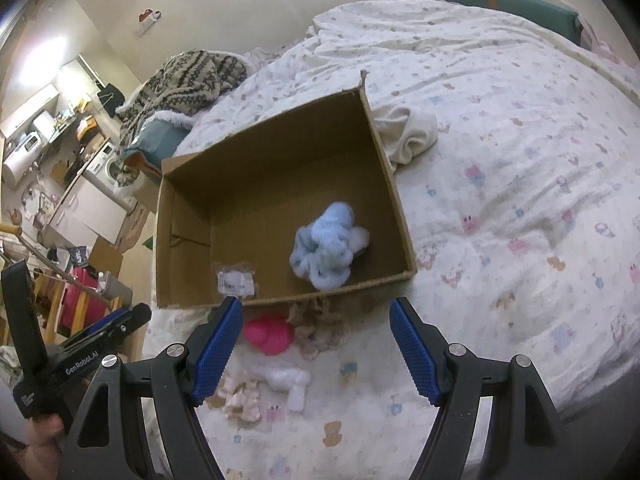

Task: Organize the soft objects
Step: 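Grasp the tan cardboard tube with the left gripper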

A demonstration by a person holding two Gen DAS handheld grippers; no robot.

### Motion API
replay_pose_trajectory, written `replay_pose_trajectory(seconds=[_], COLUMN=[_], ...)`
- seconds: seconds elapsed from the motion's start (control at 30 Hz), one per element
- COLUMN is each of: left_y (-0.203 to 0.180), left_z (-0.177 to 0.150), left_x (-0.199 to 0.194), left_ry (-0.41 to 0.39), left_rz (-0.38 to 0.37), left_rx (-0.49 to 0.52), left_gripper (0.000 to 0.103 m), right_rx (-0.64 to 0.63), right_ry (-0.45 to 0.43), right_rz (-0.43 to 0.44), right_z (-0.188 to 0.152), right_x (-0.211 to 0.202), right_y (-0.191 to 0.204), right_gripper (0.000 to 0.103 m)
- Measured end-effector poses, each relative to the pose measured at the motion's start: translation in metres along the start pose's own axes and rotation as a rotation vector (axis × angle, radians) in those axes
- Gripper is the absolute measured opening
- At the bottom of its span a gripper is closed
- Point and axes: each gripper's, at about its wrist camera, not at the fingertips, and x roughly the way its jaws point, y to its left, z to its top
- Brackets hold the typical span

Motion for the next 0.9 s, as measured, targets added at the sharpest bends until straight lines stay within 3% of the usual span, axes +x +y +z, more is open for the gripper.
replay_pose_trajectory(seconds=[0.17,0.37,0.6,0.77,0.9], left_y=[0.009,0.017,0.01,-0.003,-0.011], left_z=[-0.009,-0.026,-0.036,-0.046,-0.052], left_x=[0.01,0.054,0.088,0.107,0.113], left_ry=[0.068,0.278,0.388,0.436,0.439], left_rz=[0.007,-0.005,-0.012,0.033,0.06], left_rx=[-0.034,-0.079,-0.074,-0.003,0.058], left_gripper=[0.067,0.066,0.045,0.041,0.019], right_rx=[0.013,0.021,0.042,0.051,0.053], right_ry=[0.033,0.078,0.113,0.13,0.143], right_rz=[0.013,0.009,0.022,0.028,0.032], right_z=[-0.009,-0.013,-0.014,-0.013,-0.012], right_x=[0.004,0.017,0.028,0.034,0.038], right_y=[0.004,0.004,0.003,0.002,0.002], right_gripper=[0.08,0.08,0.08,0.08,0.08])
